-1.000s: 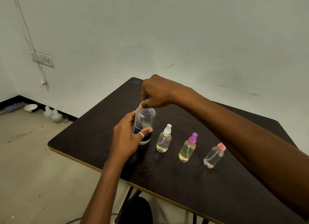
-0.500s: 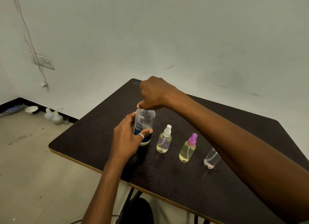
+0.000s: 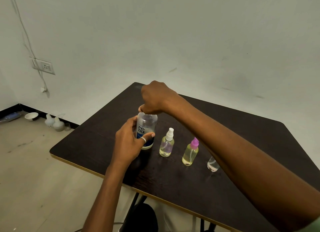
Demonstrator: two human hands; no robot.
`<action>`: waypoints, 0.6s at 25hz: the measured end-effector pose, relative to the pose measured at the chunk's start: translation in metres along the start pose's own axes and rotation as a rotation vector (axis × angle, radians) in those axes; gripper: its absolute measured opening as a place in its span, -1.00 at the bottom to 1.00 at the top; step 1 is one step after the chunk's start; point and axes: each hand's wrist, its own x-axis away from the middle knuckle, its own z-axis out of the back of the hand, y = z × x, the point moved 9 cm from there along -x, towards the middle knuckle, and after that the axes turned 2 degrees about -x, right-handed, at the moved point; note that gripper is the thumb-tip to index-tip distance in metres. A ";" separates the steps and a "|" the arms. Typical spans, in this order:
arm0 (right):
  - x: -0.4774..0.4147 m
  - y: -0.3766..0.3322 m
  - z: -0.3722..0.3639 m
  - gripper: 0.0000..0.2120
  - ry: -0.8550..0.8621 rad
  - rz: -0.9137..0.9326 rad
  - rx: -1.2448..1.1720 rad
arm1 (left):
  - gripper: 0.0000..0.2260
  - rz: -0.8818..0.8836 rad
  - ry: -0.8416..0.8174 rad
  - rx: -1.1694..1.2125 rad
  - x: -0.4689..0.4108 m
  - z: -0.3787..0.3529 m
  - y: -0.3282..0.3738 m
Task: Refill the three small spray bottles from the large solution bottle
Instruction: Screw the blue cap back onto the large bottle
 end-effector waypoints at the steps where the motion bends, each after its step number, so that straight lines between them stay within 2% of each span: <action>1: 0.002 0.000 0.000 -0.62 0.005 -0.003 -0.006 | -0.34 0.003 -0.001 -0.003 0.000 0.000 0.000; 6: 0.011 -0.003 0.004 -0.79 0.063 -0.024 -0.035 | -0.34 0.003 -0.013 -0.008 0.001 0.001 0.003; 11: 0.025 0.013 0.002 -0.54 0.090 -0.106 -0.063 | -0.29 -0.001 -0.049 -0.011 0.002 0.000 0.008; 15: 0.053 0.043 0.008 -0.45 0.150 -0.195 -0.125 | -0.07 0.010 -0.109 -0.092 0.005 -0.003 0.009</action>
